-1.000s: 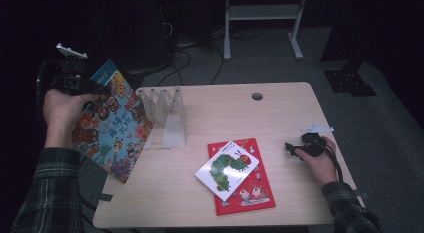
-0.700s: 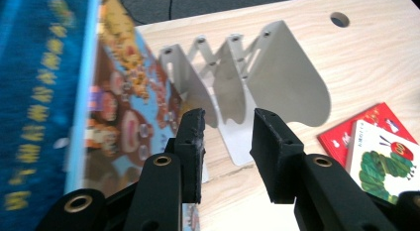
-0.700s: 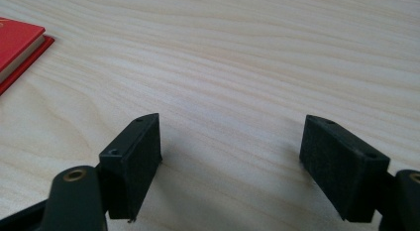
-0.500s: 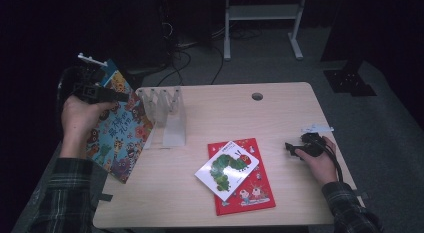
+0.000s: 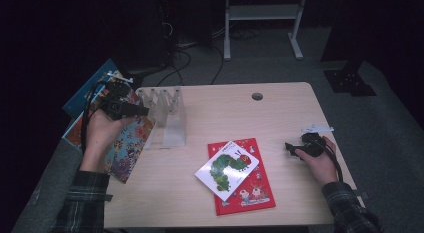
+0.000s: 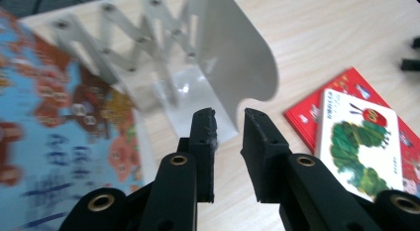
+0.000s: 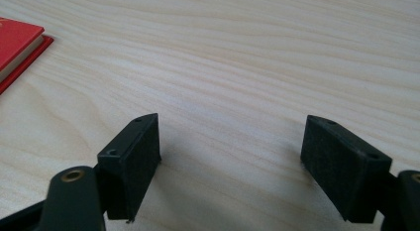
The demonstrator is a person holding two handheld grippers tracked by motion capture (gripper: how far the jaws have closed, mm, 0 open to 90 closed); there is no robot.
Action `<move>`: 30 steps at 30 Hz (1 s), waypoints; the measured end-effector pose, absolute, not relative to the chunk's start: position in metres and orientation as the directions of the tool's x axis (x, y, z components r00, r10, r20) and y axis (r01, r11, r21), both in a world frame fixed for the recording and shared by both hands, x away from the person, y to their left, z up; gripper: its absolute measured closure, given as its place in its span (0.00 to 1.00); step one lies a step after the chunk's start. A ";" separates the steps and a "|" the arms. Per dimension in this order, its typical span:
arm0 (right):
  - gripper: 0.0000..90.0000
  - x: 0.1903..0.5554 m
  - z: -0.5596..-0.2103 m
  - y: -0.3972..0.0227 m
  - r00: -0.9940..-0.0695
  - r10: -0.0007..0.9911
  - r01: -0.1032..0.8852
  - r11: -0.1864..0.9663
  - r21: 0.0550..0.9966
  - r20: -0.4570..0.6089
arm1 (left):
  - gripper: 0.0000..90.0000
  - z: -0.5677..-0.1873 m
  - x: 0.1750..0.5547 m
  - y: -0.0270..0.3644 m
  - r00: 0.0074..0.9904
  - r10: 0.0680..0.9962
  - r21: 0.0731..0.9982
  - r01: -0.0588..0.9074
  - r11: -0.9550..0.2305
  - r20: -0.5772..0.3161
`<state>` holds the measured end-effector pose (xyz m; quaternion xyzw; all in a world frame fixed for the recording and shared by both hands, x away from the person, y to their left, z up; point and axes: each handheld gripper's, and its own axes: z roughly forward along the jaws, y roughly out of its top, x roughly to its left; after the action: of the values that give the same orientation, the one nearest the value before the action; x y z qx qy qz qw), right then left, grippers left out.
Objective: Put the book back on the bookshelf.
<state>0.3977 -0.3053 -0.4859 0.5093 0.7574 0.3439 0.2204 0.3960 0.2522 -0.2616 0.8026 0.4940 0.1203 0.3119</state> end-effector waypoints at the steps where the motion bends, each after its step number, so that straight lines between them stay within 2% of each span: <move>1: 0.24 0.398 -0.486 -0.305 -0.384 0.923 0.620 0.245 0.745 0.016 | 0.79 -0.269 0.395 0.245 0.499 0.859 0.611 0.716 -0.337 -0.111; 8: 0.24 0.398 -0.486 -0.305 -0.384 0.923 0.620 0.245 0.745 0.016 | 0.67 -0.299 0.391 0.219 0.578 0.808 0.579 0.700 -0.418 -0.115; 15: 0.24 0.398 -0.486 -0.305 -0.384 0.923 0.620 0.245 0.745 0.016 | 0.61 -0.328 0.385 0.199 0.612 0.781 0.561 0.693 -0.452 -0.126; 25: 0.23 0.397 -0.486 -0.305 -0.393 0.920 0.619 0.252 0.744 0.015 | 0.50 -0.364 0.375 0.182 0.655 0.742 0.570 0.669 -0.478 -0.146; 30: 0.25 0.397 -0.486 -0.305 -0.394 0.919 0.617 0.253 0.745 0.014 | 0.43 -0.378 0.369 0.177 0.669 0.728 0.596 0.649 -0.473 -0.150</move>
<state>0.3968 -0.3050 -0.4860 0.5049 0.7606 0.3441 0.2193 0.3691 0.1766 -0.3780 0.8561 0.4020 0.0620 0.3189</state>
